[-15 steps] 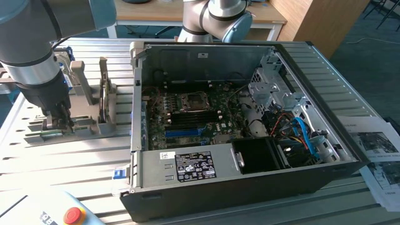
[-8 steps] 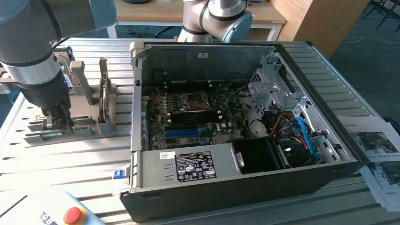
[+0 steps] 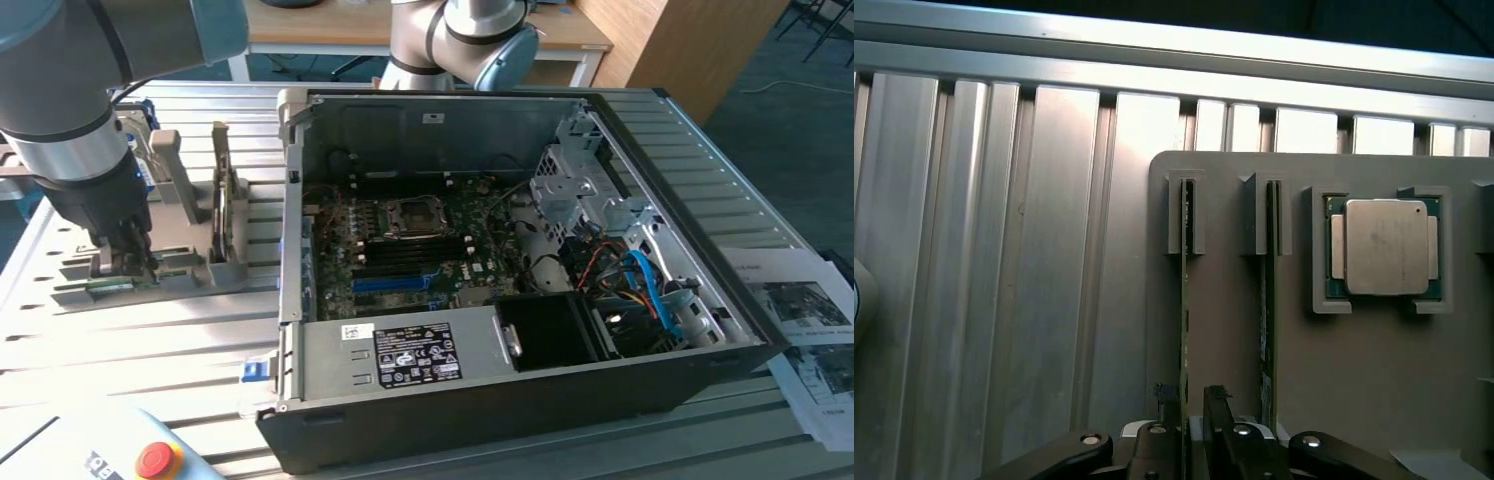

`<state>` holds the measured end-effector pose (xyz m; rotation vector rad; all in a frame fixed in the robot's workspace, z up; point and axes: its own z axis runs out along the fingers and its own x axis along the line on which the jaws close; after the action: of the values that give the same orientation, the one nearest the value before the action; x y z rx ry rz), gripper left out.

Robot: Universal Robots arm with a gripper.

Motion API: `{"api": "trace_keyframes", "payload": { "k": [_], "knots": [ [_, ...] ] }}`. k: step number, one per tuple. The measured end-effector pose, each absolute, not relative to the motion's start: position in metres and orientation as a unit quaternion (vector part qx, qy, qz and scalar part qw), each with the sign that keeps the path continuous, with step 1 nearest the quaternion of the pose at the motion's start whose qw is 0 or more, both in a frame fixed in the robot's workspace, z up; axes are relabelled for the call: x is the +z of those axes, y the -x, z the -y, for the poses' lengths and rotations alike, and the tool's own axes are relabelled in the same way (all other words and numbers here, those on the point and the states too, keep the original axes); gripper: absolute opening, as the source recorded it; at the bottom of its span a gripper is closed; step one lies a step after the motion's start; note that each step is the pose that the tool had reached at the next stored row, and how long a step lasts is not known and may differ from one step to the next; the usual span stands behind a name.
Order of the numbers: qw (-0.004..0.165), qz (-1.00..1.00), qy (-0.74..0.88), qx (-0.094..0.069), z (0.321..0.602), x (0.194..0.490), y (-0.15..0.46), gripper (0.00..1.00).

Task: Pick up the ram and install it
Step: 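Pick up the ram and move it above insertion slot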

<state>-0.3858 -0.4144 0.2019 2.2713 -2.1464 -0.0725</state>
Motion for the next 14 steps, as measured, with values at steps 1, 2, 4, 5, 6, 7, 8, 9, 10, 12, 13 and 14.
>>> {"api": "trace_keyframes", "payload": {
  "k": [1,2,4,5,6,7,8,9,10,12,13,14],
  "knots": [
    [0.008,0.687,-0.727,-0.023,0.4144,0.2017,0.3858,0.24],
    [0.008,0.687,-0.727,-0.023,0.4144,0.2017,0.3858,0.24],
    [0.008,0.687,-0.727,-0.023,0.4144,0.2017,0.3858,0.24],
    [0.008,0.687,-0.727,-0.023,0.4144,0.2017,0.3858,0.24],
    [0.008,0.687,-0.727,-0.023,0.4144,0.2016,0.3858,0.24],
    [0.008,0.687,-0.727,-0.023,0.4144,0.2012,0.3858,0.24],
    [0.008,0.687,-0.727,-0.023,0.4144,0.2009,0.3858,0.24],
    [0.008,0.687,-0.727,-0.023,0.4144,0.2008,0.3858,0.24],
    [0.008,0.687,-0.727,-0.023,0.4144,0.2007,0.3859,0.24],
    [0.008,0.687,-0.727,-0.023,0.4144,0.2005,0.3859,0.24],
    [0.008,0.687,-0.727,-0.023,0.4144,0.2000,0.3859,0.24],
    [0.008,0.687,-0.727,-0.023,0.4144,0.1994,0.3858,0.24]
  ]
}}
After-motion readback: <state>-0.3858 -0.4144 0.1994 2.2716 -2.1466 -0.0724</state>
